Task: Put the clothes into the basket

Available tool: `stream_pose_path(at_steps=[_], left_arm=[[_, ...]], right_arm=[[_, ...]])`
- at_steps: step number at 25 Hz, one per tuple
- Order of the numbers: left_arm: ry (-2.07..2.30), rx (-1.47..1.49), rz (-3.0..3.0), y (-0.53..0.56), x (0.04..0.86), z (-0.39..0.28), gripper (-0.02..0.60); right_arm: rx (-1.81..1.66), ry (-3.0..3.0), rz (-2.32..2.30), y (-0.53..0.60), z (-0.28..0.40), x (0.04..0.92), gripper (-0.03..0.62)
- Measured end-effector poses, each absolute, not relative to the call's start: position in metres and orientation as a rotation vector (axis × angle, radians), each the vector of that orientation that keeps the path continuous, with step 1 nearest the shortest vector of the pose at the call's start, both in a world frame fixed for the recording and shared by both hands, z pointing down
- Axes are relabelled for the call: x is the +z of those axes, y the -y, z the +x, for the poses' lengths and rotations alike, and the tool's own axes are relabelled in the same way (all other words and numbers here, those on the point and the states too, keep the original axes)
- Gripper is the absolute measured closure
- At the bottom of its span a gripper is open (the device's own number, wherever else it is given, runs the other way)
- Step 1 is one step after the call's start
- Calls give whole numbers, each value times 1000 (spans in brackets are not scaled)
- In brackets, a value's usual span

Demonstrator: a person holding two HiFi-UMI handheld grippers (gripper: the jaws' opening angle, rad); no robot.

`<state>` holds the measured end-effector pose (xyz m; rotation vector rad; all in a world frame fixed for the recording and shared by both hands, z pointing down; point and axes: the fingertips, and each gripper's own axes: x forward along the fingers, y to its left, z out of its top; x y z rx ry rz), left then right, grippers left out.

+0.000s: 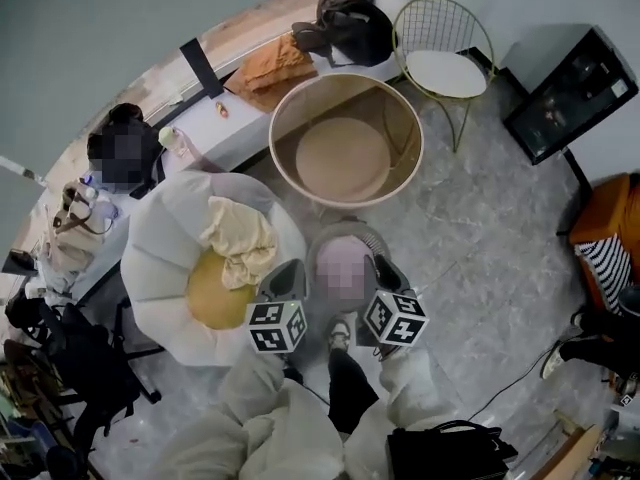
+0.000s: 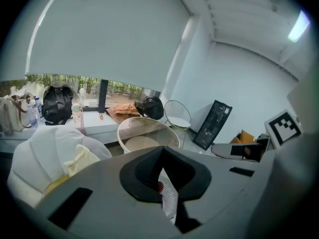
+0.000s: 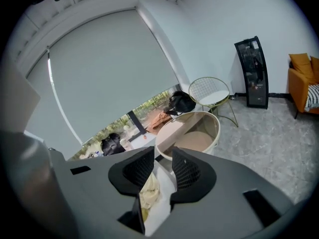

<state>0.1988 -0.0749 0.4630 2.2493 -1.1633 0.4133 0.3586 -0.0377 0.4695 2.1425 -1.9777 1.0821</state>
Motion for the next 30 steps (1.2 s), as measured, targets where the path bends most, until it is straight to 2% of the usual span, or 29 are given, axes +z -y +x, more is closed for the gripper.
stream_pose_path(at_steps=[6,15,21,30], left_arm=[[1142,377,2321,65,400,194,575],[1175,244,2442,76,316,157,575],[1230,207,2459,95,290,127,575],[1239,215,2431,100,300,105,575]], right_arm=[[977,1995,2180,36,345,404,517],[754,2134,2187,60,302,315,548],[719,2119,2186,73,282,302,559],[707,2108,2145,77,258,307,559]])
